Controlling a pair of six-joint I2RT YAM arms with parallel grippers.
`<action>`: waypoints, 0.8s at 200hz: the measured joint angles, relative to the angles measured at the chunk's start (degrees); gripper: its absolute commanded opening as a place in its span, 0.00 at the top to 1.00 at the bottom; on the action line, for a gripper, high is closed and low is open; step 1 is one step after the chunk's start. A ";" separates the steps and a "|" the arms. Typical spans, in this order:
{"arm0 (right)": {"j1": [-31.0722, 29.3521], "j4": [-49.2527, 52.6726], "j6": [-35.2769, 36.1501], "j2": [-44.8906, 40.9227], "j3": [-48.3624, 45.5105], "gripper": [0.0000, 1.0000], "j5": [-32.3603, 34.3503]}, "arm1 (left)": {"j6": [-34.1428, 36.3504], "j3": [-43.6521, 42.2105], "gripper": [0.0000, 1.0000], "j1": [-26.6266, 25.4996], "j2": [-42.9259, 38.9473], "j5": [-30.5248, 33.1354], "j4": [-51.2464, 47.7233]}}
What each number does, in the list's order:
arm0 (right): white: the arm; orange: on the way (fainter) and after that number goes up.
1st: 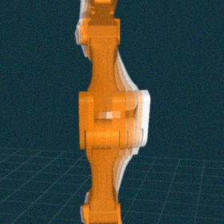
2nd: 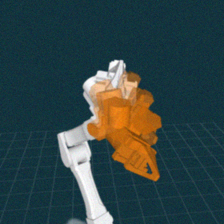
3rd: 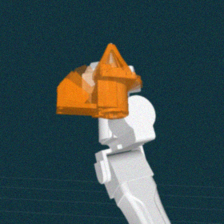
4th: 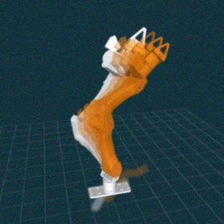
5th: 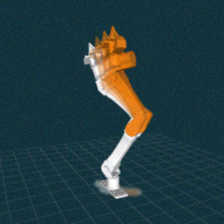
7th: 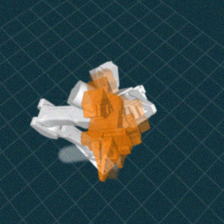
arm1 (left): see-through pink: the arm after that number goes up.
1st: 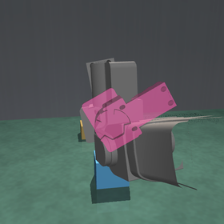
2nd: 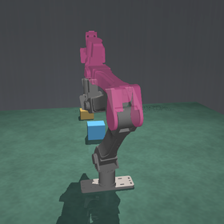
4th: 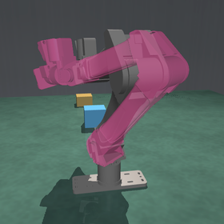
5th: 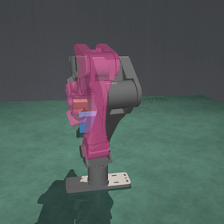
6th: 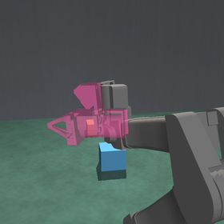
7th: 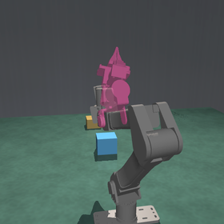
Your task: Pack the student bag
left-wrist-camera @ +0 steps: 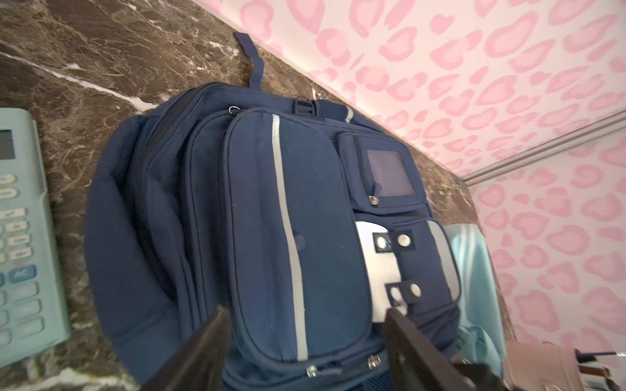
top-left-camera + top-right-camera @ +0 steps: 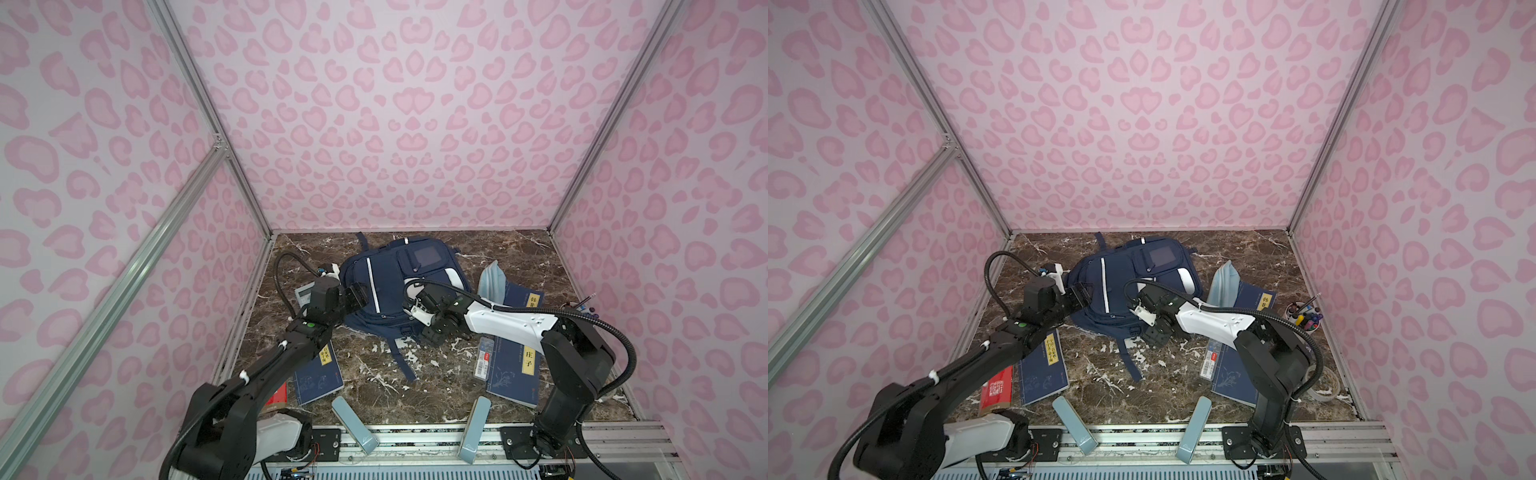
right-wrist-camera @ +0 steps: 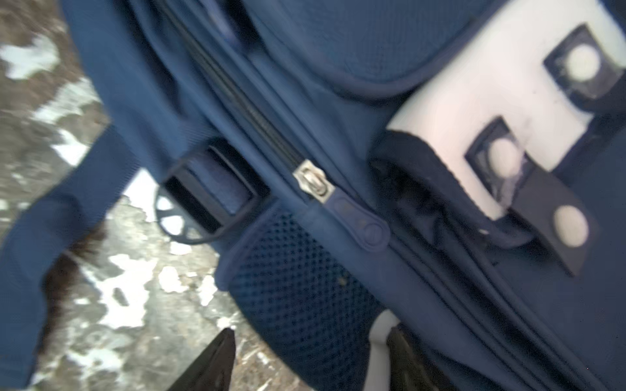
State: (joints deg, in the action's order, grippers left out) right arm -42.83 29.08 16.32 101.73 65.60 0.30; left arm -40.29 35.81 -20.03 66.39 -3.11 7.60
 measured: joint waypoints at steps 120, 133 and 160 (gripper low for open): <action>-1.60 -3.32 8.31 6.23 7.08 1.00 -5.84 | -4.66 -18.97 0.29 -8.28 -20.74 -5.38 -3.98; -1.60 -2.40 8.31 5.18 7.56 1.00 -7.87 | -3.67 -18.95 0.31 -11.93 -18.53 -3.87 -1.77; -1.38 -1.84 7.98 3.02 7.67 1.00 -12.20 | -0.33 -17.00 0.43 -19.47 -10.82 1.31 3.45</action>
State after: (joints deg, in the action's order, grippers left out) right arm -44.21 27.24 24.29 104.75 73.28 -11.90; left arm -40.62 18.81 -39.51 55.57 -1.80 11.05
